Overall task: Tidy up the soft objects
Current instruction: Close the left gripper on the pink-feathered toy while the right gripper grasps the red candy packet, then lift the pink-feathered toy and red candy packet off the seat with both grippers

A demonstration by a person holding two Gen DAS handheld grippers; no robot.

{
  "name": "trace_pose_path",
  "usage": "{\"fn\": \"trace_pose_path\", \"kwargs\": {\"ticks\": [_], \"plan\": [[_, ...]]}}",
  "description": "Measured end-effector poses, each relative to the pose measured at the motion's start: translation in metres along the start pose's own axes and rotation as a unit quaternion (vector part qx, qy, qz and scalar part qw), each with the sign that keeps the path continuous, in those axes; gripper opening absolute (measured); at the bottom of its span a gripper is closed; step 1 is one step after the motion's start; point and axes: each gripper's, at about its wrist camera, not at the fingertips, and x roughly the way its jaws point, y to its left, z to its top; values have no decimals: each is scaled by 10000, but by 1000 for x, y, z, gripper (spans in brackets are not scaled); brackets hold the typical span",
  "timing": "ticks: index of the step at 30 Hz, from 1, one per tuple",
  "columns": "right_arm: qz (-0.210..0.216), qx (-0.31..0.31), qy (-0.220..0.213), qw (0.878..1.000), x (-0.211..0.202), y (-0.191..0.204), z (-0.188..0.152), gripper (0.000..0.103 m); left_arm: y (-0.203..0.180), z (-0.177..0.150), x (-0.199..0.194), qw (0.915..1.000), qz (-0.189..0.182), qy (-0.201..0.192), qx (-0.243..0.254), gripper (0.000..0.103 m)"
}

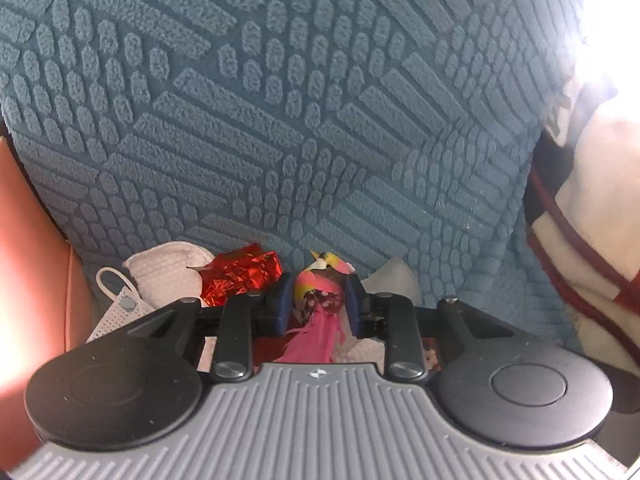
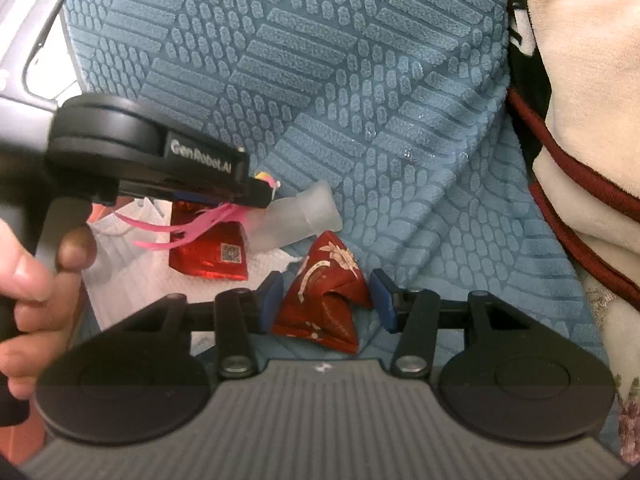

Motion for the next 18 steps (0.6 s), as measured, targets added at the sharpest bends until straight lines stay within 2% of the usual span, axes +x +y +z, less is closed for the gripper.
{"fn": "trace_pose_path", "kwargs": {"ticks": [8,18], "plan": [[50,-199,78,9998,5,8,-1,37,-10,-1,-9,9998,125,-106,-84,31],[128,-138,37,9998,-10,6,1,36,-3,-7,-47,9987,133,-248,-416,31]]}}
